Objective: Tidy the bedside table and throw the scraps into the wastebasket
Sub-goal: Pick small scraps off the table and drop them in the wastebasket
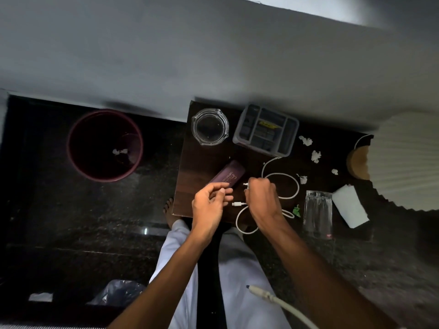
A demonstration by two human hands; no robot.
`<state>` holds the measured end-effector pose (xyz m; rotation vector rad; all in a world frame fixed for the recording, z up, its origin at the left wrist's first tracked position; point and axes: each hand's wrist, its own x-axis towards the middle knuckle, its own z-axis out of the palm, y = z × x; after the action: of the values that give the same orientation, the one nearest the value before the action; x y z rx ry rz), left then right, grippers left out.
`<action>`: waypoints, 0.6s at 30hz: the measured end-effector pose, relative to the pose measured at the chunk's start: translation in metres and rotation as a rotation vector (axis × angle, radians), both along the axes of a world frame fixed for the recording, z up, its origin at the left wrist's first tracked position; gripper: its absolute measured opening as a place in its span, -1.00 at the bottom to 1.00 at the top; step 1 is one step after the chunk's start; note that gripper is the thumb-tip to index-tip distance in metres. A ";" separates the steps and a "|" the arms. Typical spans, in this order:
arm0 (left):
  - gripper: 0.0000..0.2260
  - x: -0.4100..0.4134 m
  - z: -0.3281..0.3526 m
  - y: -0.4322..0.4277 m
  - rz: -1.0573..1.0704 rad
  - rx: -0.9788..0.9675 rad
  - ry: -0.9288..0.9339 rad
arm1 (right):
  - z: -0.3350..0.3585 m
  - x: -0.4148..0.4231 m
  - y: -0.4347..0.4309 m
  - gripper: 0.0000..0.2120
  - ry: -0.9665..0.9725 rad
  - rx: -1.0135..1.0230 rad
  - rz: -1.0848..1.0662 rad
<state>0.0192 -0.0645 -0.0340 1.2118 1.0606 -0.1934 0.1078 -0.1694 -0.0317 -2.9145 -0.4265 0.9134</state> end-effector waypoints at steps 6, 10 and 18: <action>-0.82 0.001 -0.002 0.004 0.027 -0.001 0.003 | -0.008 0.004 0.006 -0.91 -0.036 -0.039 0.037; -0.82 0.000 -0.001 0.009 0.039 0.008 -0.002 | -0.004 0.009 0.006 -0.87 -0.023 -0.003 -0.015; -0.81 -0.003 0.007 0.018 0.069 -0.041 -0.032 | 0.029 0.011 0.010 -0.95 0.048 0.352 -0.388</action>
<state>0.0163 -0.0466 -0.0275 1.1360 1.0637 -0.1413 0.1191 -0.1591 -0.0030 -2.5202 -0.0080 0.7581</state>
